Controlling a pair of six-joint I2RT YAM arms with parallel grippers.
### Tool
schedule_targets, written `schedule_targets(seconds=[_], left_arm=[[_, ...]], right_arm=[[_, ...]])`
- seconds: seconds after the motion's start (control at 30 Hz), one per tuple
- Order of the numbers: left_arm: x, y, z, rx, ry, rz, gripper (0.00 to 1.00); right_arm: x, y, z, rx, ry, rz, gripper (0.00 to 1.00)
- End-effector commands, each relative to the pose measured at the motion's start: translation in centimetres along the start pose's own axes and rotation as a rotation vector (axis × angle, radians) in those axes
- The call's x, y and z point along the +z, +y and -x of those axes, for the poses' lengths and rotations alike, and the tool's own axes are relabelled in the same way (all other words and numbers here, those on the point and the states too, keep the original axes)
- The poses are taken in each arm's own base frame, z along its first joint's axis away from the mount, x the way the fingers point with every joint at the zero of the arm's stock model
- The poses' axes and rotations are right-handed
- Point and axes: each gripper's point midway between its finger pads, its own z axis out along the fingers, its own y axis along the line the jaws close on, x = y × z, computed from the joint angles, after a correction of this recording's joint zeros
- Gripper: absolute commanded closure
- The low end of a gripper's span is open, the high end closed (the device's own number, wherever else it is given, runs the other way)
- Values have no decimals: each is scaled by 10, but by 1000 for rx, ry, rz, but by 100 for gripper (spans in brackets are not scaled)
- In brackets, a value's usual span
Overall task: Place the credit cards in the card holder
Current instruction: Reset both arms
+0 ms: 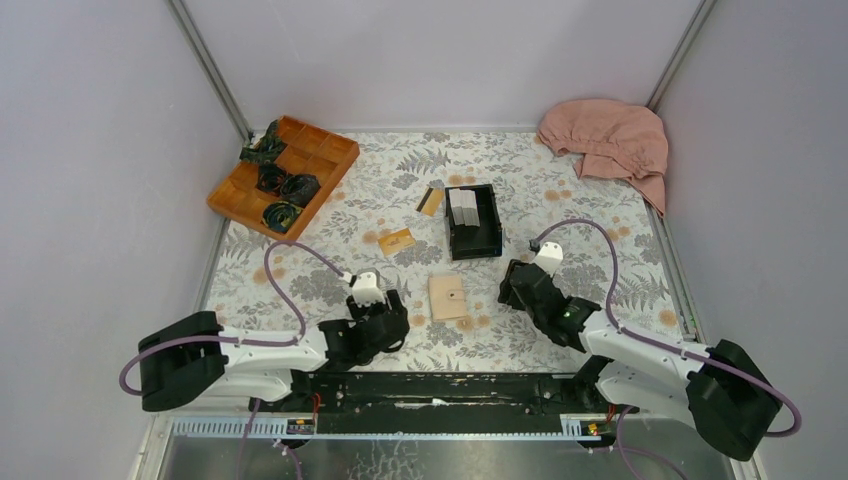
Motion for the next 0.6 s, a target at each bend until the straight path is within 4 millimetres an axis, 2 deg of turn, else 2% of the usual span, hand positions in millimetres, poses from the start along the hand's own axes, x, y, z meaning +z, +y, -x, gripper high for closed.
schedule_targets(seconds=[0.0, 0.1, 0.17, 0.3, 0.4, 0.5, 0.57], left_arm=[[-3, 7, 24, 39, -101, 34, 24], [-7, 7, 35, 39, -140, 41, 17], [-9, 9, 42, 36, -167, 50, 14], [-16, 13, 57, 16, -230, 58, 11], [-21, 15, 69, -3, -283, 56, 1], [-26, 13, 80, -6, -319, 50, 0], [-28, 13, 84, -1, -330, 52, 0]], right_arm=[[-6, -20, 17, -25, -76, -105, 34], [-8, -29, 23, -29, -91, -180, 23], [-9, -37, 28, -16, -108, -236, 19], [-12, -44, 32, -12, -117, -298, 17], [-14, -46, 36, -16, -120, -313, 16], [-17, -43, 41, -10, -146, -279, 20], [-21, -42, 47, -2, -180, -250, 18]])
